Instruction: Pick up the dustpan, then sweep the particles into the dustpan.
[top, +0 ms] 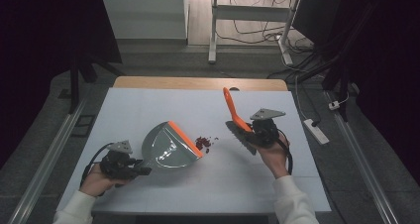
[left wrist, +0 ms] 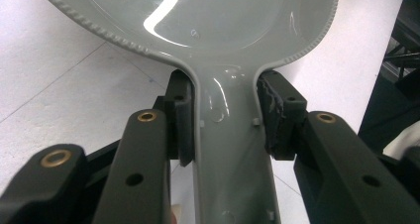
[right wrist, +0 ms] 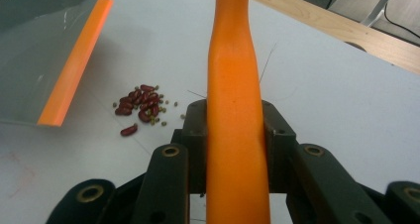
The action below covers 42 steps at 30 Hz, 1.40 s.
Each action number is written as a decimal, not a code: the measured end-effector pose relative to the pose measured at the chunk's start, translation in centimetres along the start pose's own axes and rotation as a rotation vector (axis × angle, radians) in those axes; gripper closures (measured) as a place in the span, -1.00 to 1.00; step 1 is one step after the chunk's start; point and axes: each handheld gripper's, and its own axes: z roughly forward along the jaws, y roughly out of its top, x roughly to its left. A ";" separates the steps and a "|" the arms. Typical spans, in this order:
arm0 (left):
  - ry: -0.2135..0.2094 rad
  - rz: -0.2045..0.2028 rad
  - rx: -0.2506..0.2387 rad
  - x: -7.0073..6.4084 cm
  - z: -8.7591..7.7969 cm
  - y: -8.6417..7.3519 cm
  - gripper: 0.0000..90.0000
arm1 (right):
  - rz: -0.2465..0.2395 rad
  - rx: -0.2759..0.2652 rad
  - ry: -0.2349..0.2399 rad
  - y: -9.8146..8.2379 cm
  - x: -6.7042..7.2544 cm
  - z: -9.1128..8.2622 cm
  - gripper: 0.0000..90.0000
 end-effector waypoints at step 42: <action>-0.066 -0.003 0.102 -0.3 1.7 0.2 0.36 | -0.062 0.040 -0.005 2.5 0.5 6.4 0.54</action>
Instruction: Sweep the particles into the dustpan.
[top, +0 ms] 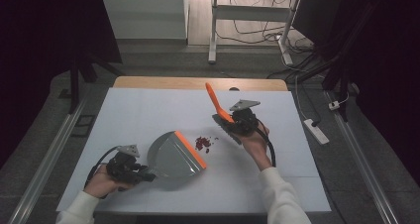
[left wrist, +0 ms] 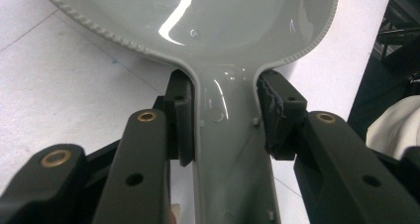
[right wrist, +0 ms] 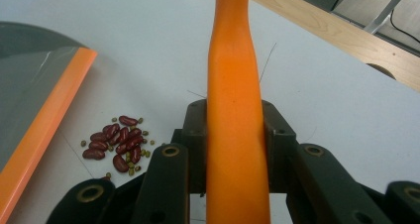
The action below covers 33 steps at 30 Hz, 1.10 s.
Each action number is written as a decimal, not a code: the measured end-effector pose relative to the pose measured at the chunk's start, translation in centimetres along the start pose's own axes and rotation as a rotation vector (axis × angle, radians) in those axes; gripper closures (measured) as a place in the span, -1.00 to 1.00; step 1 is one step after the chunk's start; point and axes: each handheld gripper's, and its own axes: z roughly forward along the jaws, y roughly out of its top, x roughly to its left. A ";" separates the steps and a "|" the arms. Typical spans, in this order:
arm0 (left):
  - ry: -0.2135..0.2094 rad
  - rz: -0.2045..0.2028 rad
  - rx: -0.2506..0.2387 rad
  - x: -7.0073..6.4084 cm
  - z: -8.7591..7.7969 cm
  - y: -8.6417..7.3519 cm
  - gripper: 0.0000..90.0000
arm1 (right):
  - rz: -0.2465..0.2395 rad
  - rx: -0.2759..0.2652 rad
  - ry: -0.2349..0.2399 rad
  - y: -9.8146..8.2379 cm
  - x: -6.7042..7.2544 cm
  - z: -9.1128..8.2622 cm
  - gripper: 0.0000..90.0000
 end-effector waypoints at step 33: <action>-0.024 -0.015 0.027 0.1 0.9 0.1 0.36 | -0.044 0.098 0.004 -0.6 1.2 2.8 0.54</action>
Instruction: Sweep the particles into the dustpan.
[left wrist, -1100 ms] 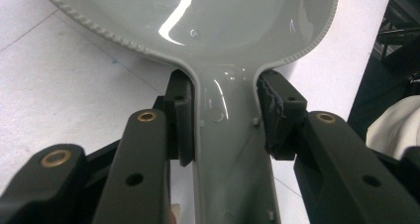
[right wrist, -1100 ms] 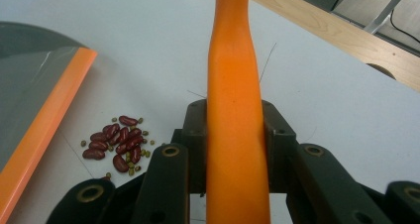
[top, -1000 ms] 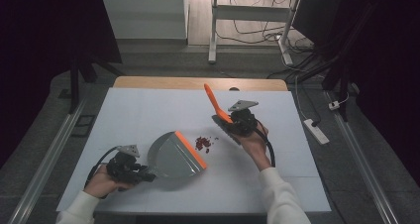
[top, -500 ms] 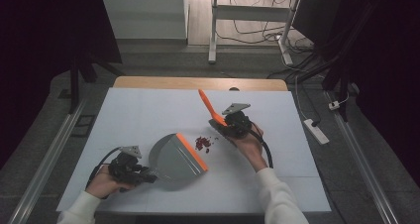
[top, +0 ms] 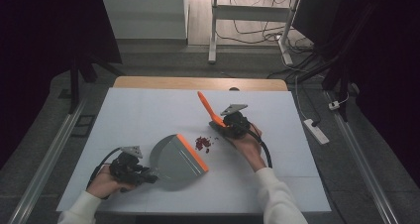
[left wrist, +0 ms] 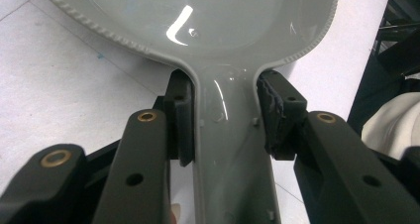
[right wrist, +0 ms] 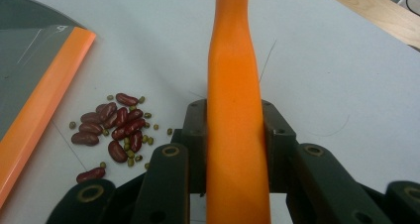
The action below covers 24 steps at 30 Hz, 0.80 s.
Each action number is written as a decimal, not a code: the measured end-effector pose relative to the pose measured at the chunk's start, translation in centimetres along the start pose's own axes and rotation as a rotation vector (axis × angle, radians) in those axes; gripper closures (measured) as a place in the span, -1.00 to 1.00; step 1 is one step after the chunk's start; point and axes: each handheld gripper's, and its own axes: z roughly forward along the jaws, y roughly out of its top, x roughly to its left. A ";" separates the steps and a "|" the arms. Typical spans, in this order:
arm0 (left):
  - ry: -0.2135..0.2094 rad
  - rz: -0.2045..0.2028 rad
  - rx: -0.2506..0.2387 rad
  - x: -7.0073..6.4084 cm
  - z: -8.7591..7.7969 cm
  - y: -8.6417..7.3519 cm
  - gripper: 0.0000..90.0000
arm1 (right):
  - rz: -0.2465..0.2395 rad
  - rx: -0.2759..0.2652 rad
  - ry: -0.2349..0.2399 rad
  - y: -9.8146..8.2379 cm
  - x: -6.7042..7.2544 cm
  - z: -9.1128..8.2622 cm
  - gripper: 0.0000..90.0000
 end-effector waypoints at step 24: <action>-0.018 -0.009 0.012 0.1 0.4 0.1 0.36 | -0.034 0.019 0.020 0.4 1.2 0.8 0.54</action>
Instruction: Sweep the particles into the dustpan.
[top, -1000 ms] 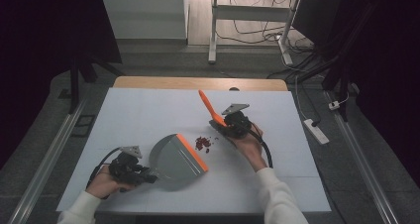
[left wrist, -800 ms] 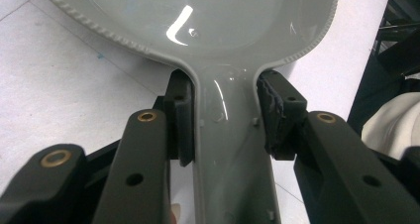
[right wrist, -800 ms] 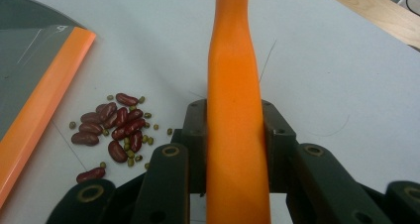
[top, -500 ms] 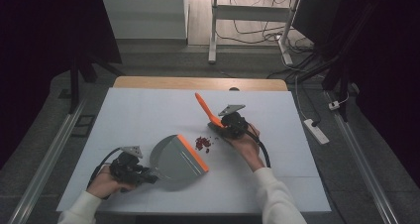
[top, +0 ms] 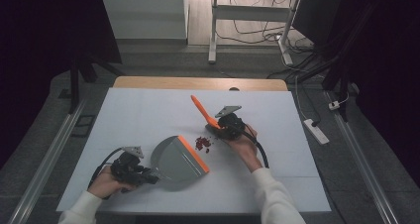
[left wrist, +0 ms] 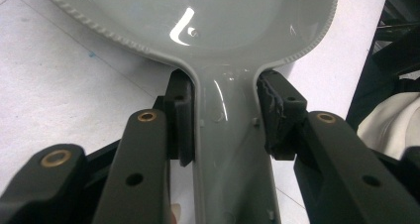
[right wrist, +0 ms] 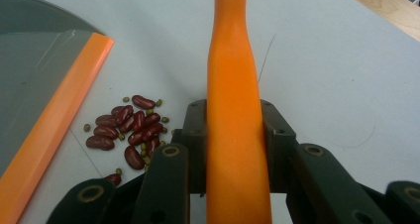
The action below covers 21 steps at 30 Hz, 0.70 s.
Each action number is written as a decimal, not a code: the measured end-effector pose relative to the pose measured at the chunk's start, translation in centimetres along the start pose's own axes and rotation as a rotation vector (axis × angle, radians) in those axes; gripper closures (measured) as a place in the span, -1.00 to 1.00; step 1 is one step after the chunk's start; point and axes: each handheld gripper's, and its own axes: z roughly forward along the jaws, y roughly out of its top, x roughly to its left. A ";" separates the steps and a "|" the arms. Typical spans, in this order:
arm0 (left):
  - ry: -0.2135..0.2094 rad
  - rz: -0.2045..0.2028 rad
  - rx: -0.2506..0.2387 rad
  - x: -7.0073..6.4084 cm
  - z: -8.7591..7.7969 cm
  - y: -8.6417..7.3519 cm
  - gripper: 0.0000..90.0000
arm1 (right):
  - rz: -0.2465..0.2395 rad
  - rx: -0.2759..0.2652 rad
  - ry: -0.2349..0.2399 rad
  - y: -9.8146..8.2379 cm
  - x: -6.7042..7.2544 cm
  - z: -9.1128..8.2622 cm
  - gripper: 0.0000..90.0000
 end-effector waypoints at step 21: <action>0.001 -0.001 0.002 0.0 0.1 0.0 0.36 | -0.051 -0.003 0.066 0.8 2.0 0.5 0.54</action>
